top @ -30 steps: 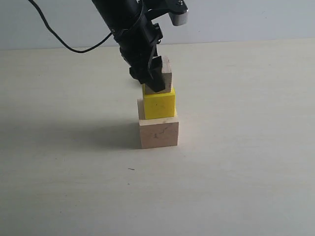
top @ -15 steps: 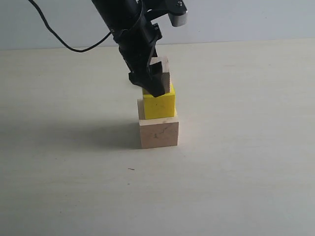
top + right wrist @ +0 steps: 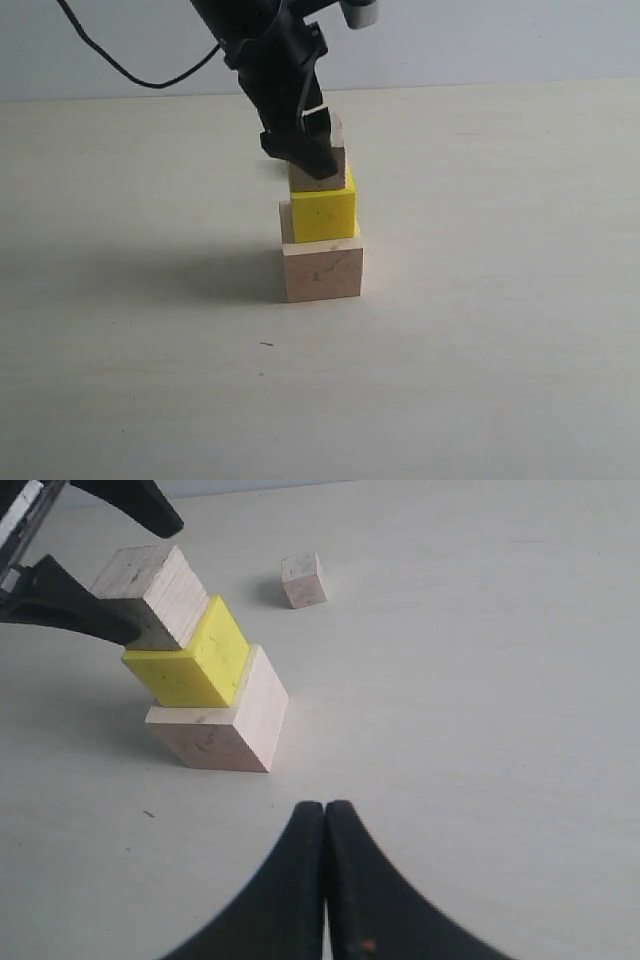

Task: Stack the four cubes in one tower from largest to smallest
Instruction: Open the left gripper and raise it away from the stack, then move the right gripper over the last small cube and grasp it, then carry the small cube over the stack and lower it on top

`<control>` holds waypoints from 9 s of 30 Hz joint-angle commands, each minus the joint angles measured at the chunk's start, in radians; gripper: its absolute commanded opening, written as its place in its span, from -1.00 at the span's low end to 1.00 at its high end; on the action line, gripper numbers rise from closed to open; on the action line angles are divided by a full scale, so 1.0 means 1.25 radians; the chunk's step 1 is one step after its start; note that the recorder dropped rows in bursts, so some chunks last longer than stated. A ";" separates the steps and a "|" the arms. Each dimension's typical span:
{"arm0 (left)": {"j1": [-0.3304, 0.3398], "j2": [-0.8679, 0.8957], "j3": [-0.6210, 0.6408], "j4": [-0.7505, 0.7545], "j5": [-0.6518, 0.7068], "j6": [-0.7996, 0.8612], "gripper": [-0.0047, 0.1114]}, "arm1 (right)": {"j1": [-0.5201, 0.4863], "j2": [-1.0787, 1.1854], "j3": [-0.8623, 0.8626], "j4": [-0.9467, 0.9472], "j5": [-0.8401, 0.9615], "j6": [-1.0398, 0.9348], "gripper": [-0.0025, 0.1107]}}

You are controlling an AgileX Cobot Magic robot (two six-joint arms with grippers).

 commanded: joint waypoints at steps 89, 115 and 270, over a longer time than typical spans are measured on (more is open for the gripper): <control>0.207 -1.130 1.029 0.032 -0.277 -0.554 -0.90 | 0.325 1.638 -1.596 -0.344 0.293 0.244 0.70; 0.207 -1.130 1.029 0.014 -0.277 -0.565 -0.90 | 0.326 1.689 -1.596 -0.379 0.296 0.275 -0.95; 0.207 -1.594 1.180 0.022 -0.490 -0.498 -0.90 | 0.610 1.034 -0.998 -0.641 0.329 0.863 -0.96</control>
